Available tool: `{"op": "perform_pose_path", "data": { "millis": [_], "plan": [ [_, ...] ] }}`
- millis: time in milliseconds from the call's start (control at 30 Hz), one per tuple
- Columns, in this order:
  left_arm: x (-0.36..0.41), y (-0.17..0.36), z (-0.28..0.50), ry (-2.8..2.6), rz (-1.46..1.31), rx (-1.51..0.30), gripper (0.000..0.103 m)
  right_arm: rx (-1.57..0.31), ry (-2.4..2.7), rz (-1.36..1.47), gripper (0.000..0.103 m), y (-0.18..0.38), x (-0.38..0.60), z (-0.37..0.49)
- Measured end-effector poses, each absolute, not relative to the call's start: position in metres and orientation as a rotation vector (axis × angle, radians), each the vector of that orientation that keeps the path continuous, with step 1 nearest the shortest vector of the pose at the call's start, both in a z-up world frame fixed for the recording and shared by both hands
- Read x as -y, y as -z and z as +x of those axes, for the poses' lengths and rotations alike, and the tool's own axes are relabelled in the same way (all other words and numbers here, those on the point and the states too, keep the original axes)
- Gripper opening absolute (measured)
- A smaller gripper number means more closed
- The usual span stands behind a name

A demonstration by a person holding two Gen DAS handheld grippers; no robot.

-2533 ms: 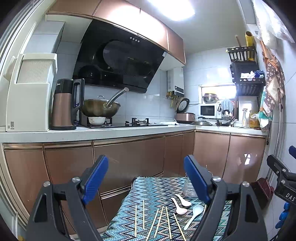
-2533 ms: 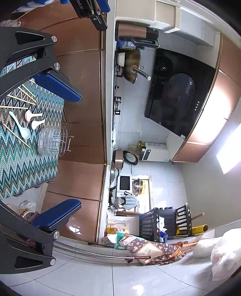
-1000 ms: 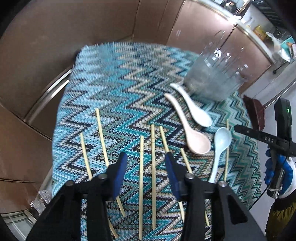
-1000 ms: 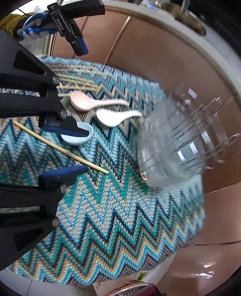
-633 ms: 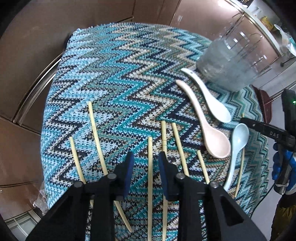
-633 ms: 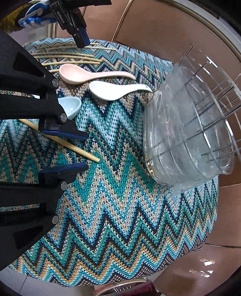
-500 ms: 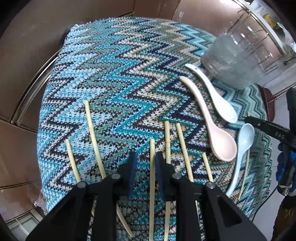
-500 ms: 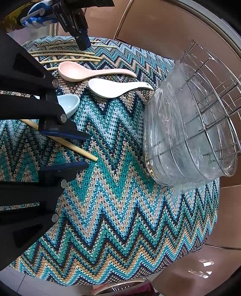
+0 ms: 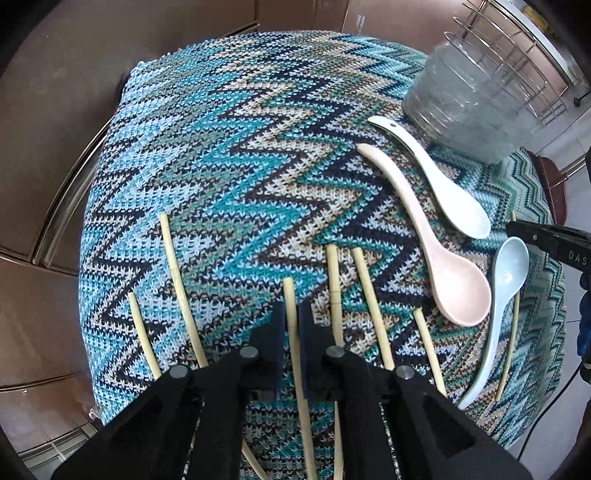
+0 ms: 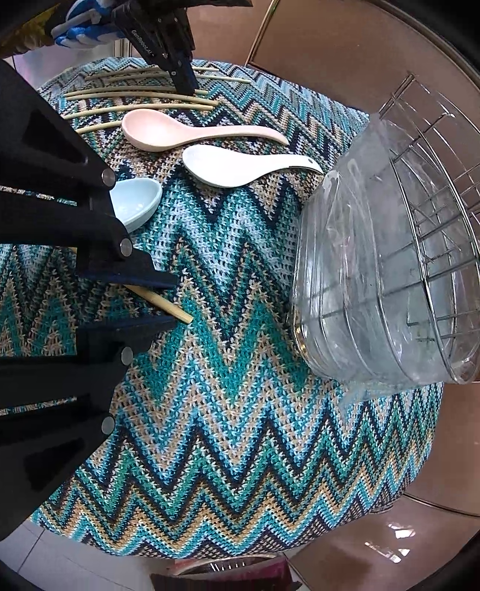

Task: Organize utensils
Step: 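Close the left tool on a chopstick while the right tool closes on another chopstick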

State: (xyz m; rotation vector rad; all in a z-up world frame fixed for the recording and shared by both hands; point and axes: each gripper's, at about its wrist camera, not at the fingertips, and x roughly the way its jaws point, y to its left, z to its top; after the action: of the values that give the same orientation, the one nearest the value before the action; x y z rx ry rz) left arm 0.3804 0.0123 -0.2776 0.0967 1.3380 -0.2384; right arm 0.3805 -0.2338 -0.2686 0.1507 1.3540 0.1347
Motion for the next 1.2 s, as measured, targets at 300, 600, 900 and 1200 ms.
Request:
{"op": "perform_pose_path", "data": {
  "millis": [300, 600, 900, 1200],
  "plan": [
    [-0.012, 0.244, 0.345, 0.228, 0.036, -1.223, 0.005, -1.259, -0.168, 0.217, 0.012, 0.252, 0.246, 0.353],
    [-0.025, 0.182, 0.297, 0.215, -0.037, -1.033, 0.005, -1.002, -0.255, 0.213, 0.010, 0.191, 0.259, 0.281],
    [-0.030, 0.145, 0.247, 0.163, -0.078, -0.883, 0.005, -0.786, -0.317, 0.120, 0.008, 0.146, 0.253, 0.204],
    [-0.020, 0.107, 0.219, 0.162, -0.078, -0.775, 0.005, -0.693, -0.354, 0.081, 0.006, 0.117, 0.246, 0.167]
  ]
}}
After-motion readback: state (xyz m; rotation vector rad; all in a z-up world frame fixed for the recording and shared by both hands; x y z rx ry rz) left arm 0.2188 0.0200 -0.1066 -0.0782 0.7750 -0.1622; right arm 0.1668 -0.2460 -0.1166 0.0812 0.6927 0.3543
